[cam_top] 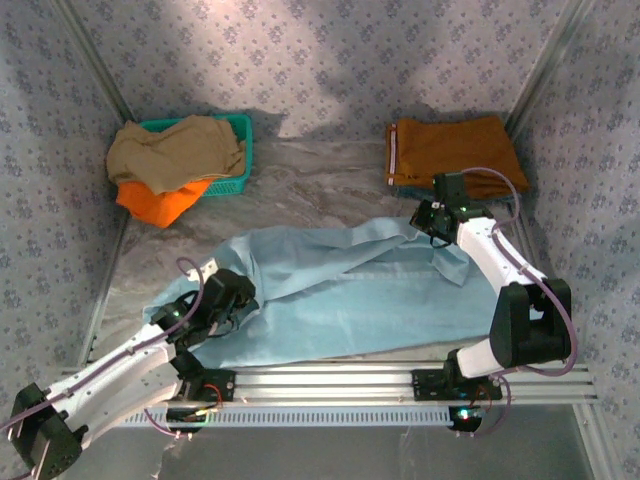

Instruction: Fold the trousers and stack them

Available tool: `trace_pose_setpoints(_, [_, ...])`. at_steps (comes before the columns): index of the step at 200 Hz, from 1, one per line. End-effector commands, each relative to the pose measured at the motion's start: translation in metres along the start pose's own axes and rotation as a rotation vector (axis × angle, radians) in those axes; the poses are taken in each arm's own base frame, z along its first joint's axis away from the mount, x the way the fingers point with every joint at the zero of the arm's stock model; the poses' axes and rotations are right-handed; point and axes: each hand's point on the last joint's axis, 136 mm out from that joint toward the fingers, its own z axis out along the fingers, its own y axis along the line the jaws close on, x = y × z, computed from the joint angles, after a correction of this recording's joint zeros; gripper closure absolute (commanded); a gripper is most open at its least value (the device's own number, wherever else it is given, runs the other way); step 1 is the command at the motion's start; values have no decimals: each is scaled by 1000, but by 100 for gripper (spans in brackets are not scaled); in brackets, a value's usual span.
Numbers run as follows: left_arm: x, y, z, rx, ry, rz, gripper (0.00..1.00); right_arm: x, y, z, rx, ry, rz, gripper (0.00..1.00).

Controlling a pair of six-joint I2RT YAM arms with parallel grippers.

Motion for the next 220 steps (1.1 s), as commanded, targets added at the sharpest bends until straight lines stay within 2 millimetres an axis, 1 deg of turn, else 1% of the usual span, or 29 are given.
trace_pose_setpoints(1, [-23, -4, -3, -5, -74, -23, 74, 3, 1, -3, 2, -4, -26, 100])
trace_pose_setpoints(18, [-40, -4, -7, -29, -104, -17, 91, 3, 0, -4, 3, -8, -25, 100])
trace_pose_setpoints(31, [-58, -7, -12, -41, -131, -6, 100, 3, 0, -4, 1, -7, -23, 100])
trace_pose_setpoints(51, [-90, -6, -18, -76, -171, 1, 100, 3, 2, -4, -4, -5, -22, 100])
trace_pose_setpoints(62, [-111, -2, -20, -103, -200, -7, 100, 4, 3, -4, -10, -5, -22, 100])
trace_pose_setpoints(80, [-145, -4, -22, -114, -224, -7, 100, 4, 5, -4, -20, -4, -19, 100])
trace_pose_setpoints(102, [-180, -4, -12, -138, -211, 1, 100, 5, 8, -4, -37, -4, -19, 100])
trace_pose_setpoints(113, [-196, -11, -6, -110, -199, 14, 100, 5, 9, -4, -46, -3, -19, 100])
trace_pose_setpoints(133, [-223, -8, 5, -121, -188, 10, 100, 7, 11, -2, -66, 6, -22, 100])
trace_pose_setpoints(152, [-241, 3, 17, -133, -182, -28, 100, 10, 15, 2, -90, 23, -15, 100])
trace_pose_setpoints(167, [-250, 15, 27, -161, -180, -52, 100, 11, 18, 7, -102, 32, -13, 100])
trace_pose_setpoints(180, [-255, 27, 34, -199, -171, -64, 100, 11, 20, 8, -110, 36, -10, 100])
trace_pose_setpoints(192, [-258, 40, 34, -251, -182, -69, 100, 10, 19, 9, -110, 35, -8, 100])
trace_pose_setpoints(204, [-264, 54, 29, -303, -213, -86, 100, 10, 17, 9, -108, 37, 1, 100])
trace_pose_setpoints(220, [-277, 65, 24, -309, -270, -109, 100, 6, 11, 7, -95, 24, 10, 100])
